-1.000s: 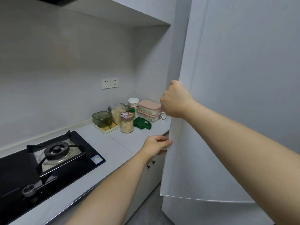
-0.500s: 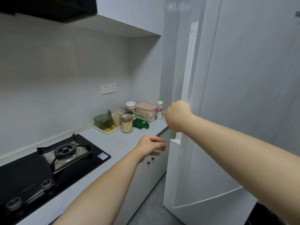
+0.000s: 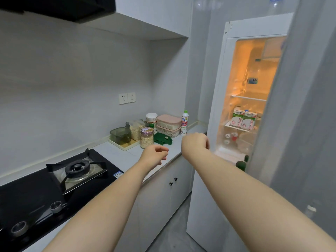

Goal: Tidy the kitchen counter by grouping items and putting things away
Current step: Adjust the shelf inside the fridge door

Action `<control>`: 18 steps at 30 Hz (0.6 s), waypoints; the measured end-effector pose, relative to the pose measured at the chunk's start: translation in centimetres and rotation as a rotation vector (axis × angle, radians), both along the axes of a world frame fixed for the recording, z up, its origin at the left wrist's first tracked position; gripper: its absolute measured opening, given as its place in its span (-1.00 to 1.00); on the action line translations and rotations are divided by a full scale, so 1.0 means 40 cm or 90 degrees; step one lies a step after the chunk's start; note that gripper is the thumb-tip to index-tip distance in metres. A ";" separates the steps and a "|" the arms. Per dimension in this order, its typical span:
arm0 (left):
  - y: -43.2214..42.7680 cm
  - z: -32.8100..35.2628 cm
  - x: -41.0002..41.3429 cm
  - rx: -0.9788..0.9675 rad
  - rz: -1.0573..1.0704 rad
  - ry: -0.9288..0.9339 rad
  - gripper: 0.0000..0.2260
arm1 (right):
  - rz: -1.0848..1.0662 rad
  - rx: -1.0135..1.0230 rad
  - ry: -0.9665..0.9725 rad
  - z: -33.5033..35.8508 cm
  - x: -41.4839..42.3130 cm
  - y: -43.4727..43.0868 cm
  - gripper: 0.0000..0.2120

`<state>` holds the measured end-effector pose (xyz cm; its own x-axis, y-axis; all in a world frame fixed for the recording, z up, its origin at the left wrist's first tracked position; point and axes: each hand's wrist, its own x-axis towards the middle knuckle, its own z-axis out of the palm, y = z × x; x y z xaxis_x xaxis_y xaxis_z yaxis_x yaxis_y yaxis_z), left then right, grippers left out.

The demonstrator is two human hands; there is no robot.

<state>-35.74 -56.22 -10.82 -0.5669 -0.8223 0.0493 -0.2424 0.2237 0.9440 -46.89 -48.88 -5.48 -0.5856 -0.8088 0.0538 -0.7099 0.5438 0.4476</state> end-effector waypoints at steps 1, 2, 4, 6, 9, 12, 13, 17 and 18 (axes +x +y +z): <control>-0.022 -0.004 -0.007 -0.019 0.010 -0.010 -0.85 | 0.019 -0.117 -0.047 -0.014 -0.021 -0.019 -0.77; -0.043 -0.008 -0.015 -0.044 0.022 -0.023 -0.83 | 0.022 -0.212 -0.096 -0.029 -0.040 -0.035 -0.76; -0.099 -0.015 -0.044 -0.107 0.041 -0.055 -0.79 | -0.004 -0.332 -0.179 -0.064 -0.086 -0.080 -0.71; -0.153 -0.018 -0.085 -0.151 0.044 -0.081 -0.72 | -0.047 -0.401 -0.239 -0.088 -0.133 -0.125 -0.68; -0.236 -0.016 -0.178 -0.226 0.024 -0.098 -0.63 | -0.123 -0.461 -0.268 -0.110 -0.231 -0.197 -0.64; -0.302 -0.008 -0.290 -0.289 -0.025 -0.106 -0.59 | -0.200 -0.517 -0.287 -0.119 -0.341 -0.250 -0.61; -0.321 -0.009 -0.334 -0.298 -0.045 -0.107 -0.58 | -0.220 -0.541 -0.286 -0.122 -0.380 -0.267 -0.61; -0.386 -0.014 -0.529 -0.294 -0.140 -0.071 -0.58 | -0.263 -0.617 -0.218 -0.122 -0.535 -0.322 -0.67; -0.398 -0.024 -0.582 -0.293 -0.166 -0.068 -0.58 | -0.271 -0.630 -0.201 -0.129 -0.576 -0.328 -0.67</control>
<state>-59.02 -72.15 -11.78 -0.7708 -0.5609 0.3019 -0.2130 0.6737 0.7077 -69.91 -62.00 -10.66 -0.9053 -0.2225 0.3618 -0.3863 0.7855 -0.4835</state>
